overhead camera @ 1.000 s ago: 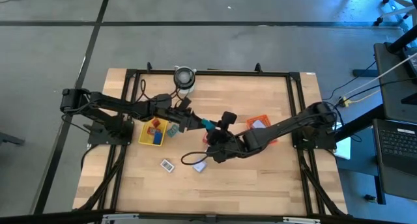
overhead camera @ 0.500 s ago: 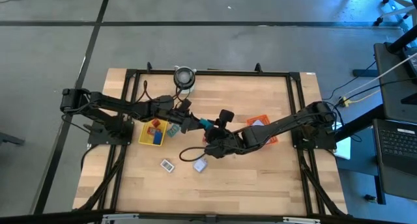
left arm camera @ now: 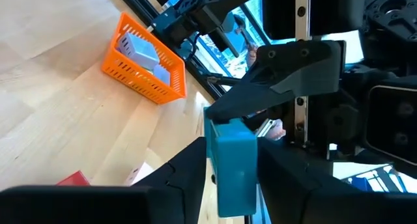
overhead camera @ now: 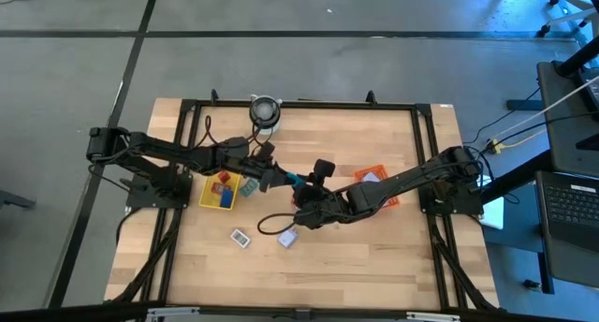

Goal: Pick & Place Office items
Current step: Put the top light blue digital clock into the yellow basket

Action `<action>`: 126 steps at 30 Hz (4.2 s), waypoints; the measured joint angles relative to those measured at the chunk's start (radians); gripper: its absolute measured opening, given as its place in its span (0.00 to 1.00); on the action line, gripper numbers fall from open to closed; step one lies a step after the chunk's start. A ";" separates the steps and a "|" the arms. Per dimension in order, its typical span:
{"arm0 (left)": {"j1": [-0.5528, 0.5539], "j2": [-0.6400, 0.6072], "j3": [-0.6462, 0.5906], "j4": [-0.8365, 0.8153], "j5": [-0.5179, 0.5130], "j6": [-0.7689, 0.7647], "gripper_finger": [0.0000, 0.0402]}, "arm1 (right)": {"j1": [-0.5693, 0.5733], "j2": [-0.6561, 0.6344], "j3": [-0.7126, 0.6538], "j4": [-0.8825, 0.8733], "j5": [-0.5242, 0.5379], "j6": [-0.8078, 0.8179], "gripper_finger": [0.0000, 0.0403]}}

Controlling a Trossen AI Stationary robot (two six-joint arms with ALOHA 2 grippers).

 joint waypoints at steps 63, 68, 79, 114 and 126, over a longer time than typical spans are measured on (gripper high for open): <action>0.029 -0.825 -0.018 -0.722 -0.198 0.395 0.15 | -0.007 -0.358 -0.003 -0.098 -0.052 0.161 0.63; -0.064 -0.989 -0.139 -0.772 -0.355 0.343 0.15 | -0.015 -0.518 -0.097 -0.081 -0.064 0.154 0.61; -0.151 -1.243 -0.263 -0.889 -0.465 0.267 0.15 | -0.041 -0.922 -0.615 0.279 -0.234 0.192 0.61; -0.290 -0.950 -0.264 -1.384 -0.494 -0.347 0.15 | -0.068 -0.993 -0.866 0.531 -0.314 0.157 0.61; -0.290 -0.779 -0.264 -1.371 -0.530 -0.403 0.26 | -0.068 -0.956 -0.866 0.530 -0.314 0.138 0.61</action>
